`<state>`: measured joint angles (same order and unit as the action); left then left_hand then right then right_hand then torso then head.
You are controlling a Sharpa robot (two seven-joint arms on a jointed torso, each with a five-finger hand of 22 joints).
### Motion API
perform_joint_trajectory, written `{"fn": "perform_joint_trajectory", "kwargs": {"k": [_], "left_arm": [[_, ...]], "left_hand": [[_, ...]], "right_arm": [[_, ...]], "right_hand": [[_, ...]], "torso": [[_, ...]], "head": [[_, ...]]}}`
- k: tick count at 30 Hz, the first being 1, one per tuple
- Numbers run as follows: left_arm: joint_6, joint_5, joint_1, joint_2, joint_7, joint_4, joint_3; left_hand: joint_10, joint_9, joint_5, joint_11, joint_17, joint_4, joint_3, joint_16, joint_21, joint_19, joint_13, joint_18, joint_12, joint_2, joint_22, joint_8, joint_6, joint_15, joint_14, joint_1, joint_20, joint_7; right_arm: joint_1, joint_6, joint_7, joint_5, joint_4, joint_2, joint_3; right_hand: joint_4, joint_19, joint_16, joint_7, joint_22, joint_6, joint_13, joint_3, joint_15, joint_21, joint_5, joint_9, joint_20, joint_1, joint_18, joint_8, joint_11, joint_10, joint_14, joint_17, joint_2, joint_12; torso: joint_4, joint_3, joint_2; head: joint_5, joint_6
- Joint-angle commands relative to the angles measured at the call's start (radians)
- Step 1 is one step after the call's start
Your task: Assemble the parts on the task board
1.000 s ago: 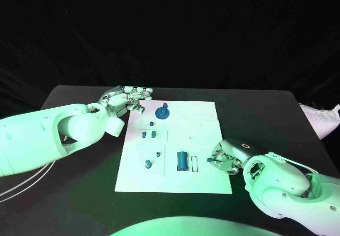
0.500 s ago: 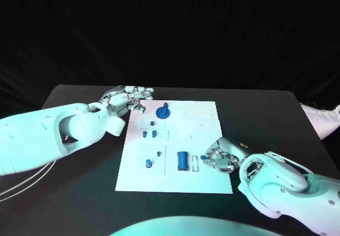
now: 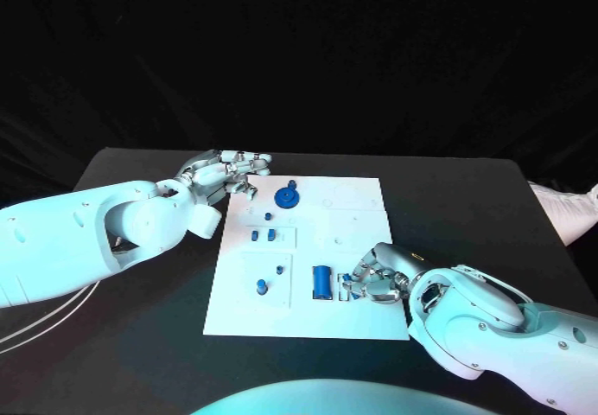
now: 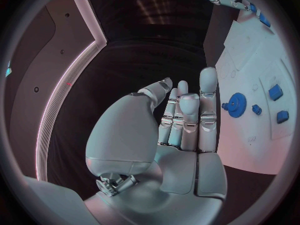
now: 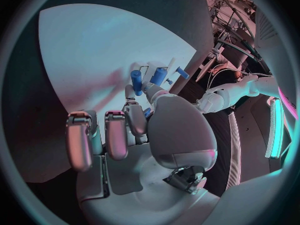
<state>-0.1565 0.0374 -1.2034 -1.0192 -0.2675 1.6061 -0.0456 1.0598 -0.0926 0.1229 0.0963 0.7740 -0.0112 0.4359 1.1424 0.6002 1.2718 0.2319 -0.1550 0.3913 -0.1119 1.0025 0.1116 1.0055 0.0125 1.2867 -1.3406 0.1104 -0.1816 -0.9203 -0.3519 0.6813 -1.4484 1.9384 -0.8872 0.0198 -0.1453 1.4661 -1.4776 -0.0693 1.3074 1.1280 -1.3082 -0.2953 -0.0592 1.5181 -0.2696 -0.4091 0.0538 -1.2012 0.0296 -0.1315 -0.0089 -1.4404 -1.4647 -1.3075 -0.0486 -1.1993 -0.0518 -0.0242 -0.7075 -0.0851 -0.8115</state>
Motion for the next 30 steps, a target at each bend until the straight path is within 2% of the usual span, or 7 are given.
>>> {"fn": "perform_joint_trajectory", "kwargs": {"k": [1, 15, 20, 22, 24, 30], "left_arm": [[0.019, -0.003, 0.000, 0.002, -0.004, 0.003, 0.001], [0.022, -0.004, 0.000, 0.001, -0.001, 0.005, 0.001], [0.024, -0.004, 0.000, 0.001, 0.001, 0.006, 0.001], [0.025, -0.004, 0.000, 0.000, 0.001, 0.006, 0.001], [0.025, -0.005, 0.000, 0.000, 0.002, 0.006, 0.001], [0.026, -0.006, 0.000, -0.001, 0.003, 0.007, 0.001]], "left_hand": [[-0.005, 0.001, 0.005, 0.000, -0.001, -0.001, -0.005, -0.005, -0.005, -0.007, 0.001, -0.014, 0.006, 0.006, -0.001, 0.007, -0.007, 0.001, -0.008, 0.006, 0.002, 0.003], [-0.011, 0.002, 0.005, 0.000, -0.007, -0.004, -0.007, -0.005, -0.011, -0.008, 0.002, -0.015, 0.015, 0.007, -0.005, 0.011, -0.010, 0.001, -0.011, 0.004, 0.003, 0.003], [-0.011, 0.002, 0.005, 0.000, -0.007, -0.004, -0.007, -0.005, -0.011, -0.008, 0.002, -0.015, 0.015, 0.007, -0.005, 0.011, -0.010, 0.001, -0.011, 0.004, 0.003, 0.003], [-0.011, 0.002, 0.005, 0.000, -0.007, -0.004, -0.007, -0.005, -0.011, -0.008, 0.002, -0.015, 0.015, 0.007, -0.005, 0.011, -0.010, 0.001, -0.011, 0.004, 0.003, 0.003], [-0.011, 0.002, 0.005, 0.000, -0.007, -0.004, -0.007, -0.005, -0.011, -0.008, 0.002, -0.015, 0.015, 0.007, -0.005, 0.011, -0.010, 0.001, -0.011, 0.004, 0.003, 0.003], [-0.011, 0.002, 0.005, 0.000, -0.007, -0.004, -0.007, -0.005, -0.011, -0.008, 0.002, -0.015, 0.015, 0.007, -0.005, 0.011, -0.010, 0.001, -0.011, 0.004, 0.003, 0.003]], "right_arm": [[0.000, 0.041, 0.021, 0.011, -0.005, 0.007, 0.000], [0.000, 0.052, 0.029, 0.007, -0.019, 0.029, 0.000], [0.000, 0.057, 0.028, 0.005, -0.021, 0.033, 0.000], [0.000, 0.061, 0.028, 0.004, -0.021, 0.034, 0.000], [0.000, 0.065, 0.028, 0.003, -0.022, 0.035, 0.000], [0.000, 0.078, 0.026, -0.001, -0.022, 0.037, 0.000]], "right_hand": [[-0.005, 0.054, 0.001, 0.000, 0.211, 0.010, -0.046, 0.005, -0.009, -0.001, -0.009, -0.001, -0.005, 0.012, -0.011, -0.008, 0.003, -0.003, -0.078, -0.122, -0.003, -0.003], [-0.010, 0.054, 0.002, 0.003, 0.211, 0.017, -0.045, 0.014, -0.010, -0.001, -0.015, -0.004, -0.007, 0.016, -0.011, -0.013, 0.000, -0.003, -0.077, -0.121, -0.004, -0.001], [-0.033, 0.055, 0.001, 0.010, 0.213, 0.032, -0.047, 0.036, -0.015, 0.001, -0.020, -0.013, -0.010, 0.034, -0.012, -0.027, -0.005, -0.007, -0.078, -0.123, 0.002, -0.004], [-0.047, 0.056, -0.001, 0.014, 0.214, 0.038, -0.050, 0.050, -0.018, 0.002, -0.042, -0.018, -0.013, 0.044, -0.012, -0.034, -0.009, -0.009, -0.079, -0.125, 0.004, -0.007], [-0.067, 0.057, -0.001, 0.018, 0.214, 0.043, -0.056, 0.072, -0.020, 0.002, -0.083, -0.024, -0.016, 0.061, -0.012, -0.043, -0.012, -0.015, -0.079, -0.126, 0.006, -0.017], [-0.090, 0.058, -0.001, 0.023, 0.215, 0.050, -0.068, 0.100, -0.024, 0.003, -0.099, -0.032, -0.020, 0.069, -0.013, -0.055, -0.016, -0.024, -0.079, -0.127, 0.017, -0.037]], "torso": [[-0.0001, -0.0002, 0.000], [-0.0005, -0.0002, 0.000], [-0.0006, 0.0001, 0.000], [-0.0008, 0.0000, 0.000], [-0.0008, -0.0001, 0.000], [-0.0004, 0.0002, 0.000]], "head": [[-0.002, -0.001], [-0.004, -0.004], [-0.005, -0.004], [-0.005, -0.003], [-0.005, -0.003], [-0.005, -0.005]]}}
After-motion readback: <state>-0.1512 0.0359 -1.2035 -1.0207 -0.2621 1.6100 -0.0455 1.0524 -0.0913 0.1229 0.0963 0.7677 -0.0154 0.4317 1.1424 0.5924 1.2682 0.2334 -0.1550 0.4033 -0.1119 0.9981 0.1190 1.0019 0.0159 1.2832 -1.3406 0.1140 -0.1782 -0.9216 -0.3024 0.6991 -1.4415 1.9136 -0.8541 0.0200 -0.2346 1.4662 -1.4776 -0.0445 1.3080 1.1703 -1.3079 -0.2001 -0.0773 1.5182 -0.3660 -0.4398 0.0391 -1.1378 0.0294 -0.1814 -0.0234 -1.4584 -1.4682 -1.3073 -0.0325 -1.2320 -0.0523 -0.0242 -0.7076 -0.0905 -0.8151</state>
